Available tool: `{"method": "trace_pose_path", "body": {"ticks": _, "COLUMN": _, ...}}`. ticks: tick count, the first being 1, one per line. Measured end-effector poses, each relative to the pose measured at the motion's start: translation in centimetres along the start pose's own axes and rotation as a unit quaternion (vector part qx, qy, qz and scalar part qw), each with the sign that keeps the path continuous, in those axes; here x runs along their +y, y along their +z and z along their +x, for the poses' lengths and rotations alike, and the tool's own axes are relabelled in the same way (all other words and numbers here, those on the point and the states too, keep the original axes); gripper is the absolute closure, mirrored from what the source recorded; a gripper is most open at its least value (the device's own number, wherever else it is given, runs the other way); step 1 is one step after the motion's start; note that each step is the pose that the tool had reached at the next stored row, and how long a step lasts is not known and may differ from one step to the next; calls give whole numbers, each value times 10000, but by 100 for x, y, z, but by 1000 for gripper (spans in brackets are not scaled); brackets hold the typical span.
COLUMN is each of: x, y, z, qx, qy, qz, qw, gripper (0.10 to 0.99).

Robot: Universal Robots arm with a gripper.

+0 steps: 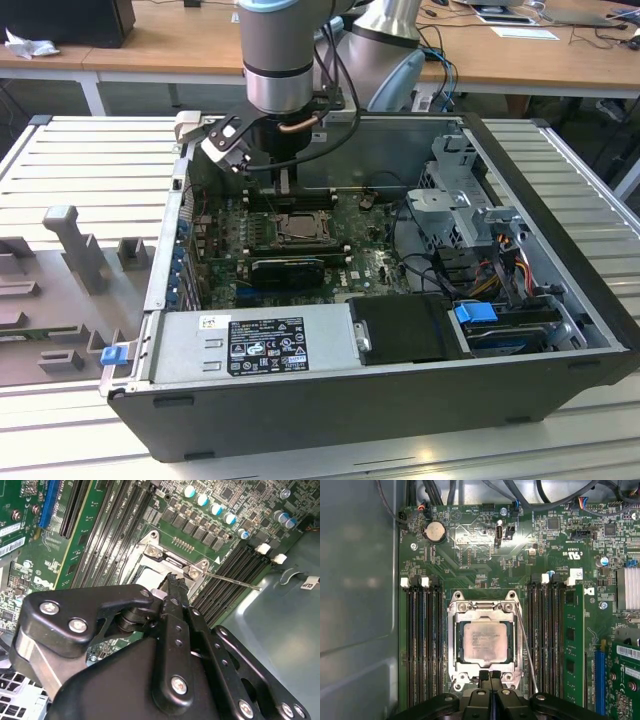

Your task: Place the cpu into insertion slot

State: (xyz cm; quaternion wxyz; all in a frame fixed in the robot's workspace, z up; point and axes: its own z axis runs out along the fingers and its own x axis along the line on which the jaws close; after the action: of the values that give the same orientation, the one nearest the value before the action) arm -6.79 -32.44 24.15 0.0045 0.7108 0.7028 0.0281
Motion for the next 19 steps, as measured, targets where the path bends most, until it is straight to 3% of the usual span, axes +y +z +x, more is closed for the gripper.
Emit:
{"method": "trace_pose_path", "body": {"ticks": 14, "x": -63, "y": -1, "z": -1, "qx": -1, "qy": -1, "qz": 0, "qw": 10000, "gripper": 980}}
{"method": "trace_pose_path", "body": {"ticks": 19, "x": -60, "y": -68, "z": 1, "qx": 0, "qy": 0, "qz": 0, "qw": 10000, "gripper": 980}}
